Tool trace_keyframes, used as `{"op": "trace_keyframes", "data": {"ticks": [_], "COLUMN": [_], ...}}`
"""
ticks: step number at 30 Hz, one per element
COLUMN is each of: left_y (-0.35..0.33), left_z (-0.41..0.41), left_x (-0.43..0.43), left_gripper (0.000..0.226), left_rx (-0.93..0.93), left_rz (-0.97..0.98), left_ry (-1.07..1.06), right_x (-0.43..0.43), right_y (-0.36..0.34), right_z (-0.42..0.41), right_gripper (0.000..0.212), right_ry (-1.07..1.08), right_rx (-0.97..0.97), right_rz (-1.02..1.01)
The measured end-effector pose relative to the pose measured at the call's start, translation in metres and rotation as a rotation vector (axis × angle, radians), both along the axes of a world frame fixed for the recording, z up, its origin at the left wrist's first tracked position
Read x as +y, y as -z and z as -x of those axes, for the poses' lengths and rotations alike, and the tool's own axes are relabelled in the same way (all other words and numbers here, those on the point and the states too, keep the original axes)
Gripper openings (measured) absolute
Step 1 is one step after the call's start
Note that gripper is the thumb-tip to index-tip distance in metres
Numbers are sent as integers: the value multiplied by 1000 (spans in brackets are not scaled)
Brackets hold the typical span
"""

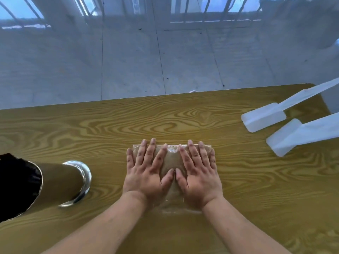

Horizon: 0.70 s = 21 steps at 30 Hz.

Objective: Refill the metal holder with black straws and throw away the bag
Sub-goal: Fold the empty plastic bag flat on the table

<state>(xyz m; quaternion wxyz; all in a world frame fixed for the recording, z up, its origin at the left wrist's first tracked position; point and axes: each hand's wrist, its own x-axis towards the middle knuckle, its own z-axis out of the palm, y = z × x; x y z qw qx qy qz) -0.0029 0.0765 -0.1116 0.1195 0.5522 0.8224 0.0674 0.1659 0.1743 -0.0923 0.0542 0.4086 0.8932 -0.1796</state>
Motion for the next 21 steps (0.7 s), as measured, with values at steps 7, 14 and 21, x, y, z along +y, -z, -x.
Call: {"op": "trace_keyframes", "data": {"ticks": [7, 14, 21], "left_y": [-3, -3, -31], "left_z": [1, -1, 1], "left_x": [0, -2, 5], "left_gripper": [78, 74, 73], "left_rx": [-1, 13, -21], "left_rz": [-8, 16, 280], "left_ry": [7, 19, 38], "right_x": [2, -2, -1], "right_y": [1, 6, -10], "right_z": [1, -1, 11], "right_gripper": [75, 75, 69], "right_ry": [-18, -38, -26], "right_rx": [56, 10, -236], "right_rz": [-55, -77, 26]}}
